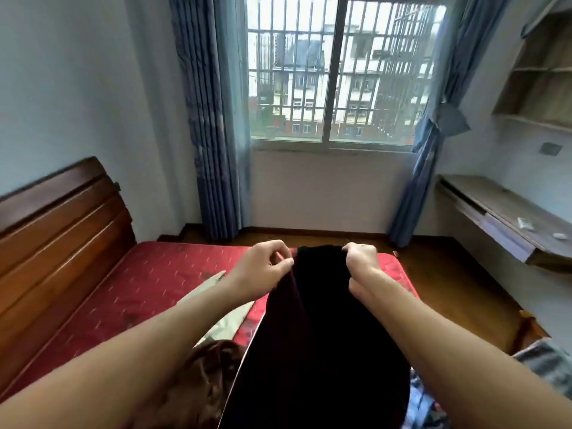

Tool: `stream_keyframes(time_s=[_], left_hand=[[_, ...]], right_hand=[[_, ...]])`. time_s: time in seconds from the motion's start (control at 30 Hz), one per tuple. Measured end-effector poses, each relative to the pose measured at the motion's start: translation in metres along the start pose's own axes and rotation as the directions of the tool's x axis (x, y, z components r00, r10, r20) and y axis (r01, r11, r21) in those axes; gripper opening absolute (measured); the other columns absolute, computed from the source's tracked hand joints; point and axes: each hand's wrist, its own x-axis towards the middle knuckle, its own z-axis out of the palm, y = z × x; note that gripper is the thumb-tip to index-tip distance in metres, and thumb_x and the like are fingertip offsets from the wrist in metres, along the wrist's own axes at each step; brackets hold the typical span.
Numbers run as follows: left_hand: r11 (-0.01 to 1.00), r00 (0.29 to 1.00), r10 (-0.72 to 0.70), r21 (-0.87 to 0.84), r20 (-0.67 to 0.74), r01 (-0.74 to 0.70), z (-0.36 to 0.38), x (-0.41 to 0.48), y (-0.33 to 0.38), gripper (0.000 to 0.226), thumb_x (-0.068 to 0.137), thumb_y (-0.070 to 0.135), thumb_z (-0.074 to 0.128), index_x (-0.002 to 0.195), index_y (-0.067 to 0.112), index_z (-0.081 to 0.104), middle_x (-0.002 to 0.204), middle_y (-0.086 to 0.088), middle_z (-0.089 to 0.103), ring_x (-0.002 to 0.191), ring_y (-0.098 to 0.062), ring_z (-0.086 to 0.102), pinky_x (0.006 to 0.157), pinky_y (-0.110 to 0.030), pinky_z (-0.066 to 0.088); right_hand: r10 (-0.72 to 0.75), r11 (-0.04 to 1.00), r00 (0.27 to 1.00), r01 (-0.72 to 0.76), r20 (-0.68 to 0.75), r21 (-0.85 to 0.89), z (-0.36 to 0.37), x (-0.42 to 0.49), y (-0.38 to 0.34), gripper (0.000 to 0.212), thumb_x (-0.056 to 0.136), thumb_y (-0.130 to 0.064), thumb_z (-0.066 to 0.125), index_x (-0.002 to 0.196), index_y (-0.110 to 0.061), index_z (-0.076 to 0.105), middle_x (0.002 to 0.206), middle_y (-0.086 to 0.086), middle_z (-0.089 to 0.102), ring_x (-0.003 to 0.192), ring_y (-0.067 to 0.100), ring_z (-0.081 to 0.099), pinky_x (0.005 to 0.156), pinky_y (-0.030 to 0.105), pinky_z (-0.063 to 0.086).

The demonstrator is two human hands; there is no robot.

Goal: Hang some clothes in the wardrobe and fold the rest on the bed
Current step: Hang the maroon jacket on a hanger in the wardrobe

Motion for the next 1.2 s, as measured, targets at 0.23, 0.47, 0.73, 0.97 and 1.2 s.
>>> stream_keyframes(time_s=[0.23, 0.47, 0.73, 0.97, 1.2], left_hand=[[0.975, 0.918, -0.088, -0.156, 0.387, 0.159, 0.005, -0.032, 0.040, 0.028, 0.092, 0.039, 0.070, 0.111, 0.019, 0.064, 0.100, -0.008, 0.069, 0.088, -0.021, 0.073, 0.065, -0.040, 0.064], [0.990, 0.985, -0.139, 0.049, 0.107, 0.134, 0.027, -0.003, 0.043, 0.072, 0.074, 0.059, 0.069, 0.130, 0.021, 0.047, 0.115, -0.003, 0.065, 0.105, -0.024, 0.064, 0.087, -0.038, 0.054], [0.972, 0.993, 0.110, 0.205, 0.033, -0.114, -0.003, 0.040, 0.035, 0.032, 0.085, 0.019, 0.055, 0.115, 0.023, 0.046, 0.096, -0.009, 0.067, 0.093, -0.033, 0.064, 0.084, -0.043, 0.052], [0.901, 0.925, 0.360, 0.302, -0.124, -0.311, -0.011, 0.048, 0.052, 0.046, 0.077, 0.011, 0.046, 0.115, 0.037, 0.052, 0.103, 0.000, 0.071, 0.094, -0.030, 0.063, 0.076, -0.037, 0.048], [0.819, 0.853, 0.516, 0.338, -0.078, -0.464, -0.015, 0.042, 0.051, 0.045, 0.079, 0.009, 0.048, 0.119, 0.029, 0.052, 0.107, 0.002, 0.070, 0.096, -0.029, 0.063, 0.080, -0.041, 0.051]], right_hand=[[0.080, 0.954, 0.995, -0.059, -0.061, 0.293, 0.008, -0.041, -0.065, 0.038, 0.094, 0.000, 0.034, 0.084, -0.012, 0.069, 0.091, 0.015, 0.064, 0.075, 0.028, 0.062, 0.066, 0.039, 0.056], [-0.217, 0.966, 0.971, 0.199, 0.096, 0.167, 0.007, -0.074, -0.105, 0.026, 0.092, -0.006, 0.047, 0.093, -0.012, 0.072, 0.094, 0.014, 0.071, 0.084, 0.028, 0.067, 0.071, 0.035, 0.054], [-0.622, 0.585, 0.765, 0.595, 0.166, -0.551, -0.055, -0.060, -0.111, 0.029, 0.079, -0.009, 0.067, 0.107, -0.014, 0.075, 0.089, 0.000, 0.075, 0.086, 0.016, 0.069, 0.079, 0.022, 0.052], [-0.756, -0.002, 0.594, 0.418, 0.275, -0.908, -0.101, -0.028, -0.088, 0.023, 0.085, -0.019, 0.063, 0.107, -0.024, 0.064, 0.095, 0.013, 0.067, 0.093, 0.037, 0.063, 0.080, 0.044, 0.054], [-0.242, 0.718, 0.861, 0.469, 0.448, -0.514, -0.086, -0.017, 0.028, 0.010, 0.079, -0.031, 0.065, 0.079, -0.021, 0.064, 0.073, -0.013, 0.065, 0.081, 0.013, 0.057, 0.066, 0.028, 0.043]])
